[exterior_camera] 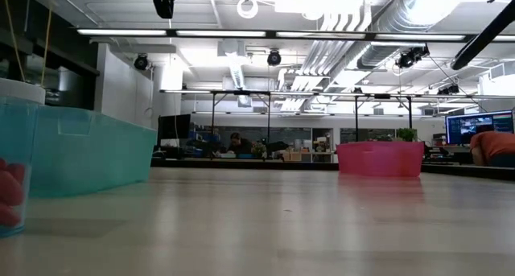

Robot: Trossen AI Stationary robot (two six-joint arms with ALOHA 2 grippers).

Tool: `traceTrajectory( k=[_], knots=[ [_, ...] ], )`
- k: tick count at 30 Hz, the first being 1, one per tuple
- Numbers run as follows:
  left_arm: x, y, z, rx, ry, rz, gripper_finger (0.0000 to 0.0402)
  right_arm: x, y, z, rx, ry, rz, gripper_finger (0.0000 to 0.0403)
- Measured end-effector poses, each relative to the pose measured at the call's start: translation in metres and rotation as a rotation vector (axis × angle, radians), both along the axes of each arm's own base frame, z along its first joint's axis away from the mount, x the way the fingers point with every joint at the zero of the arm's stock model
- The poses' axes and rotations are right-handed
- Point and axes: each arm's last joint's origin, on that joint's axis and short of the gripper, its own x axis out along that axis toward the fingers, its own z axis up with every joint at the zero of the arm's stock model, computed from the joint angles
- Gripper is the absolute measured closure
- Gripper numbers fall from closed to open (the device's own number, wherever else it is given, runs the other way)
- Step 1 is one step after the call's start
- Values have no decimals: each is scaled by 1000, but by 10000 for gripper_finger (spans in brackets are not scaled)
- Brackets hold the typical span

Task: Pick and place medicine bottles into bin by pill shape (circle, oval)
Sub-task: Put the white tablet bottle into the red bin

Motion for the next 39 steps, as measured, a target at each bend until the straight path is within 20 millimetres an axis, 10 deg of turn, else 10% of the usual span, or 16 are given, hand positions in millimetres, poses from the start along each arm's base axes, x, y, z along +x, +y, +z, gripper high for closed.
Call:
traceTrajectory(
  k=[9, 26, 39],
  knots=[
    [0, 0, 0, 0, 0, 2, 196, -5, -8, 25, 32, -121, 110, 280],
    [0, 0, 0, 0, 0, 5, 196, -42, -136, 197, -448, -1353, 51, 285],
    [0, 1, 0, -2, -1, 31, 196, -12, -184, 236, -398, -1724, 294, 285]
  ],
)
